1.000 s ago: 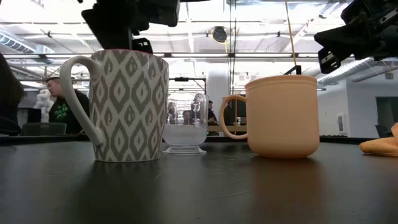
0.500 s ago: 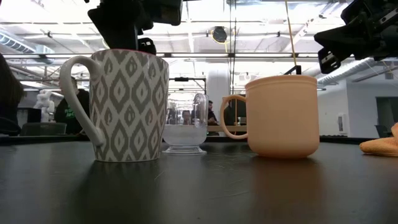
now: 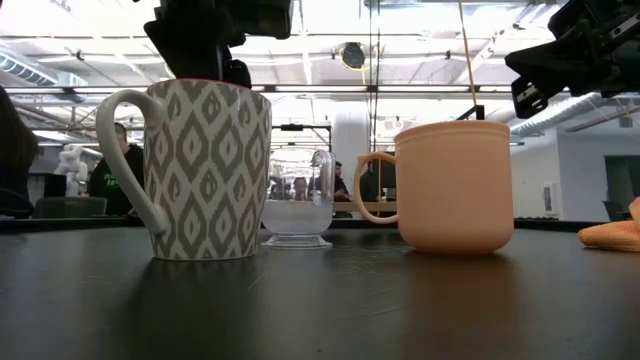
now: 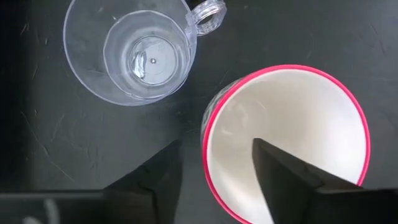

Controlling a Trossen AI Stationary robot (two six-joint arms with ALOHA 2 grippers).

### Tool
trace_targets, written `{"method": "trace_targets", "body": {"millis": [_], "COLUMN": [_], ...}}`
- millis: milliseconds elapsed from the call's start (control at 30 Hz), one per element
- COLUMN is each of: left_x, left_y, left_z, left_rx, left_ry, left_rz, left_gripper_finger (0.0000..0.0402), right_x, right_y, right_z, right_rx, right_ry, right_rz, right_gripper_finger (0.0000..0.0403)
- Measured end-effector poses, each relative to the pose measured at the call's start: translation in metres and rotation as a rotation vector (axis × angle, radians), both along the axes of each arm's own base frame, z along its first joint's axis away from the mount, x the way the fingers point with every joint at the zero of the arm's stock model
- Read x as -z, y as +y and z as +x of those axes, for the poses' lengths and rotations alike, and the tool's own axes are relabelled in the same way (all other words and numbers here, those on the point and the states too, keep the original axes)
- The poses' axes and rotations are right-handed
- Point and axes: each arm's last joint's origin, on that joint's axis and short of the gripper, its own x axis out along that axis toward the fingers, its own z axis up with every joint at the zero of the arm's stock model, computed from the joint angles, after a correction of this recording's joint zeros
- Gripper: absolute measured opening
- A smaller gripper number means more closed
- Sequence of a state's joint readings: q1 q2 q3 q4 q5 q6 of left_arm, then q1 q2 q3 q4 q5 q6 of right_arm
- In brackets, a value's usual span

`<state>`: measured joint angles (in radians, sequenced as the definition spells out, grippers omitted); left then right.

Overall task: Stack small to large cups/mugs on shelf
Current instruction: Put the gray patterned mug on the shelf

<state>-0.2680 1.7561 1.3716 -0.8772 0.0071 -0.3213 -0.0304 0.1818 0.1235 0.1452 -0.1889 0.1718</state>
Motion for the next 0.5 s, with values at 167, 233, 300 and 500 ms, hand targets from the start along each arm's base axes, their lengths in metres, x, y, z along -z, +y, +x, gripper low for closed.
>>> {"method": "trace_targets", "body": {"millis": [167, 233, 300, 500], "left_x": [0.0000, 0.0000, 0.0000, -0.0002], "left_y": [0.0000, 0.0000, 0.0000, 0.0000], "left_z": [0.0000, 0.0000, 0.0000, 0.0008], "left_rx": [0.003, 0.005, 0.004, -0.006], "left_ry": [0.000, 0.000, 0.000, -0.007], "left_rz": [0.001, 0.000, 0.000, -0.005], "left_gripper_finger": [0.0125, 0.0107, 0.0090, 0.0033], "right_x": [0.0000, 0.0000, 0.0000, 0.0000], "right_y": [0.0000, 0.0000, 0.0000, 0.0000], "right_z": [0.0000, 0.0000, 0.0000, 0.0000], "right_rx": [0.000, 0.000, 0.001, 0.000], "right_ry": [0.000, 0.000, 0.000, 0.000], "right_rz": [0.000, 0.000, 0.000, 0.000], "right_gripper_finger": [0.0000, 0.0000, 0.0000, 0.0000]}}
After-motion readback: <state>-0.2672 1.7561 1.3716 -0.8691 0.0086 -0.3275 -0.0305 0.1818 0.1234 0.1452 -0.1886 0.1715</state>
